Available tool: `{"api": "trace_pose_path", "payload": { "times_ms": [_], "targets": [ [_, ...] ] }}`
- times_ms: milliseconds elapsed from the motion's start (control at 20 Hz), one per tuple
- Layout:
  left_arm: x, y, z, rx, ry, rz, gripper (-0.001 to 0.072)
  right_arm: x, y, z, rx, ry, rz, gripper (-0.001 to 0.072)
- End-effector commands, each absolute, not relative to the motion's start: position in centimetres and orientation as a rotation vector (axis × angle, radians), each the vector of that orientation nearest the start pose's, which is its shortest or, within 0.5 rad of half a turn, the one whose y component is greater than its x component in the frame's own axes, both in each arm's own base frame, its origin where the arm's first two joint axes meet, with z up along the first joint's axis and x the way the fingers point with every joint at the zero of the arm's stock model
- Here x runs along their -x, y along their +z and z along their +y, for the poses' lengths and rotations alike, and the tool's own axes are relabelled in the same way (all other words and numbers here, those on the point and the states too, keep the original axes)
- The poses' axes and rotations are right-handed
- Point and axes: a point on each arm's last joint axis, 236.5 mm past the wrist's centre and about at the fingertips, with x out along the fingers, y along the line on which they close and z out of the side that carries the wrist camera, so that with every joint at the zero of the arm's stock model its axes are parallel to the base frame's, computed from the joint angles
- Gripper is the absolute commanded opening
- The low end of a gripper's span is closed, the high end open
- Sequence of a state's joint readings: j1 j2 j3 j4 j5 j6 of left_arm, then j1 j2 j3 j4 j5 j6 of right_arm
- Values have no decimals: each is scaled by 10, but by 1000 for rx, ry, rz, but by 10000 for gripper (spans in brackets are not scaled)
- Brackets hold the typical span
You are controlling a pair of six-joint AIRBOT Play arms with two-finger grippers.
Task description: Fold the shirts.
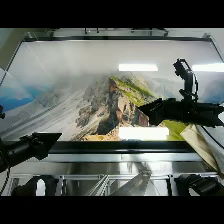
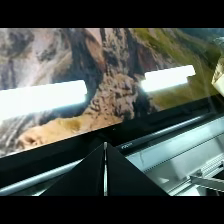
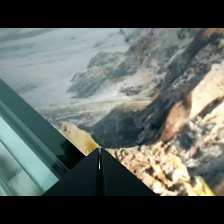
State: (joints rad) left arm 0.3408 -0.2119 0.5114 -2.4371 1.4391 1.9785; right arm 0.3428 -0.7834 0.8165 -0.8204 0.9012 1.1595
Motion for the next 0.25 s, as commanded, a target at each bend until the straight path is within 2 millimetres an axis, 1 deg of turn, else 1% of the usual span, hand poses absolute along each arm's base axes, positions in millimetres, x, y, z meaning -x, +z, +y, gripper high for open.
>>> {"api": "trace_pose_path", "payload": {
  "times_ms": [0,200],
  "targets": [
    [-185,103,-123,377,-553,799,18,-274,127,231,-180,821,781,15],
    [-186,104,-122,377,-548,794,19,-274,127,231,-180,821,781,15]
  ]
}}
